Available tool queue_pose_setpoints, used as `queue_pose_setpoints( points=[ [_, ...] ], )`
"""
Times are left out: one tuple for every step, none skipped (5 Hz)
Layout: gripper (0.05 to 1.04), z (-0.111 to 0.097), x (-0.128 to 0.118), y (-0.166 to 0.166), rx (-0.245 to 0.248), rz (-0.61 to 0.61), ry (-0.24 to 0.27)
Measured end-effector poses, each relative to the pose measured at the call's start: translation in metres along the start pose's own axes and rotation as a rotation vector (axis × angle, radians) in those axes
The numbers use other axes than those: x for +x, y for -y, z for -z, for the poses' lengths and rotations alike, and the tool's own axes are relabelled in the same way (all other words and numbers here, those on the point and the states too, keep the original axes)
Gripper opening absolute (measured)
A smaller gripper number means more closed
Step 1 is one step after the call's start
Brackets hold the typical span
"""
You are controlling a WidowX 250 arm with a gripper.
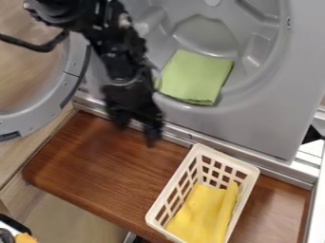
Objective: Remove the yellow towel from the basket and put it on the table
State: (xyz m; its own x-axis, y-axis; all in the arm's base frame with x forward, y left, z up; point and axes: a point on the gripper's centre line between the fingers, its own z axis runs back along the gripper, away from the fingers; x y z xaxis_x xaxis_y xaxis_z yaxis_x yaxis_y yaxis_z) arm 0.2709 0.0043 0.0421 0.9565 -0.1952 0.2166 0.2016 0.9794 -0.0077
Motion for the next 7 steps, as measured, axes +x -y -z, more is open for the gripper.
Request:
queue_pose_setpoints(
  points=[
    [0.999, -0.002, 0.01, 0.033, -0.066, -0.012, 0.036],
    [0.999, 0.0, 0.014, 0.062, -0.116, -0.062, 0.062],
    [0.999, 0.013, 0.016, 0.075, -0.178, -0.121, 0.075],
    [0.999, 0.035, 0.023, 0.095, -0.194, -0.066, 0.032],
    [0.999, 0.052, 0.025, 0.1, -0.205, -0.097, 0.005],
    [0.999, 0.06, 0.021, 0.104, -0.194, -0.116, -0.024],
    [0.999, 0.062, 0.014, 0.105, -0.202, -0.152, -0.034]
  ],
)
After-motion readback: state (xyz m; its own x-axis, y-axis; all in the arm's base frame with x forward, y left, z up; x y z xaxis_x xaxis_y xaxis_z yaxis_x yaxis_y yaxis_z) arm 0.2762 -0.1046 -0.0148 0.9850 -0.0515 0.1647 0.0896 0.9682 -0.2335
